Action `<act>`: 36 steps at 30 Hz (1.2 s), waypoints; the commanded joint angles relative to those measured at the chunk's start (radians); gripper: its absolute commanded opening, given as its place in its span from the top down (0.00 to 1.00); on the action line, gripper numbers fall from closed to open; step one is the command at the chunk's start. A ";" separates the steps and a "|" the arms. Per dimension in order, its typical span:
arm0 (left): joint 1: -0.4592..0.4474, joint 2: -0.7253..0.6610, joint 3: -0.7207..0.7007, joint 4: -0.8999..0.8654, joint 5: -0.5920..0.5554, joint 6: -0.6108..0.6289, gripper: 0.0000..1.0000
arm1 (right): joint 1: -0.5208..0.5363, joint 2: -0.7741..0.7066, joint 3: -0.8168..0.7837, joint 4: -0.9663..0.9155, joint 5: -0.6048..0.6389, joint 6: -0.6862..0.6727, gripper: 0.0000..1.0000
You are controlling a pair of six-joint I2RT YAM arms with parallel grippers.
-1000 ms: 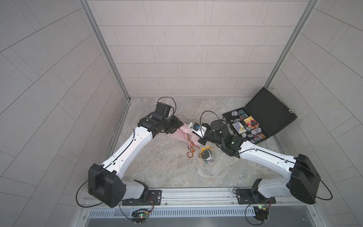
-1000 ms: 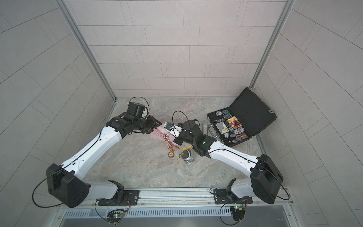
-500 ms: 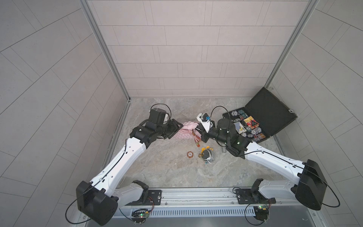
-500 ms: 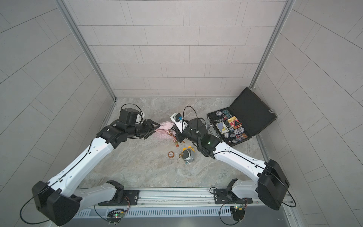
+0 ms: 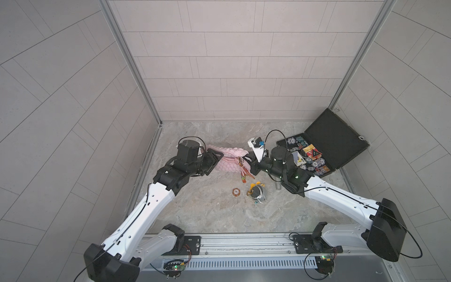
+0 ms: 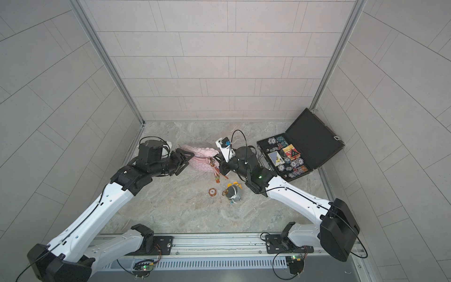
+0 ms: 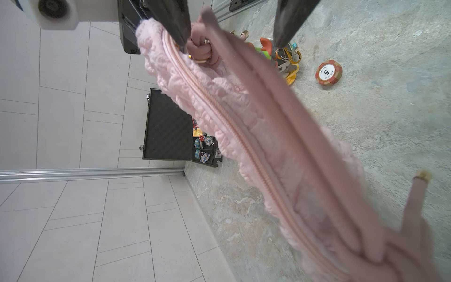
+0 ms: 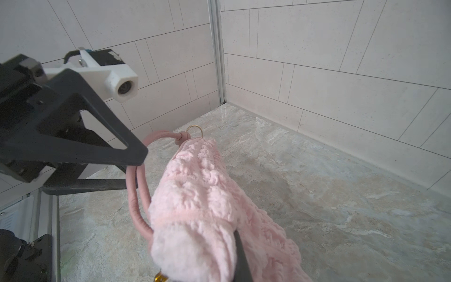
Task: Remove the decoration from the bag
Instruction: Adjust the bag.
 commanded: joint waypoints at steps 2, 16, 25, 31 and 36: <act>0.003 -0.025 -0.033 0.044 0.000 -0.035 0.45 | -0.004 -0.015 0.035 0.061 0.001 0.043 1.00; -0.023 0.078 -0.073 0.243 0.075 -0.041 0.56 | -0.003 -0.031 0.032 0.083 -0.044 0.080 1.00; -0.037 0.077 -0.046 0.244 0.065 -0.022 0.89 | -0.005 -0.049 0.017 0.076 -0.040 0.093 1.00; -0.026 -0.004 0.010 0.150 0.007 0.036 1.00 | -0.028 -0.059 -0.011 0.070 -0.029 0.093 1.00; 0.016 -0.035 0.063 0.130 0.033 0.089 1.00 | -0.052 -0.066 -0.035 0.090 -0.046 0.122 1.00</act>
